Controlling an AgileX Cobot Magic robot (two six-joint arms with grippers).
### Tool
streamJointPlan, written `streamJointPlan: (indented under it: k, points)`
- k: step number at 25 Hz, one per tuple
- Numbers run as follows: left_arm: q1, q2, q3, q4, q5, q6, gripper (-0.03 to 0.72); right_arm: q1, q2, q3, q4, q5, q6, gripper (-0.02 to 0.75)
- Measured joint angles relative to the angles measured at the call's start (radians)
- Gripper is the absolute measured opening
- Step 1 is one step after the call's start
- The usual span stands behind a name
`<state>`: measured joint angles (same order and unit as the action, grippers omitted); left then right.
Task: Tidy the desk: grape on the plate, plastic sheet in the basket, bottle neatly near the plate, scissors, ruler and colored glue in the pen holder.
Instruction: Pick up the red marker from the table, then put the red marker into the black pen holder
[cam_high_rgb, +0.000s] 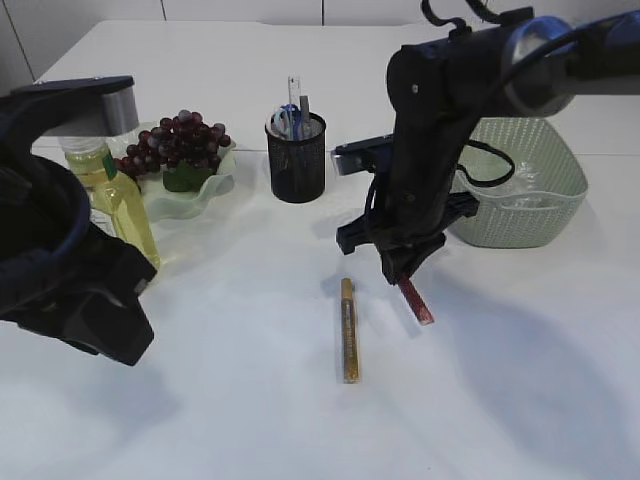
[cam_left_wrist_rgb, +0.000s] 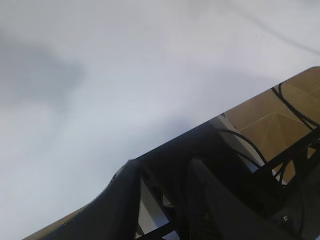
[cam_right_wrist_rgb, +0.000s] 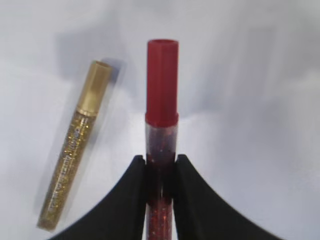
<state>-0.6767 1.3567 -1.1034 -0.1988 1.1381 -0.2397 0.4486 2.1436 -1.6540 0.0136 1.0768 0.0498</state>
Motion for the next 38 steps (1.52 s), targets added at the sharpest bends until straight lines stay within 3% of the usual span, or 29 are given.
streamJointPlan:
  k: [9, 25, 38]
  points:
    - [0.000, 0.000, 0.000, 0.023, -0.028, 0.000, 0.235, 0.000, -0.261, 0.321, -0.004, -0.527, -0.079, 0.153]
    - [0.000, 0.000, 0.002, 0.163, -0.031, 0.004, 0.235, 0.000, -0.256, 0.343, -0.006, -1.309, -0.084, 0.153]
    - [0.000, 0.000, 0.002, 0.278, -0.049, 0.005, 0.235, -0.002, 0.033, 0.014, -0.006, -1.387, -0.085, 0.153]
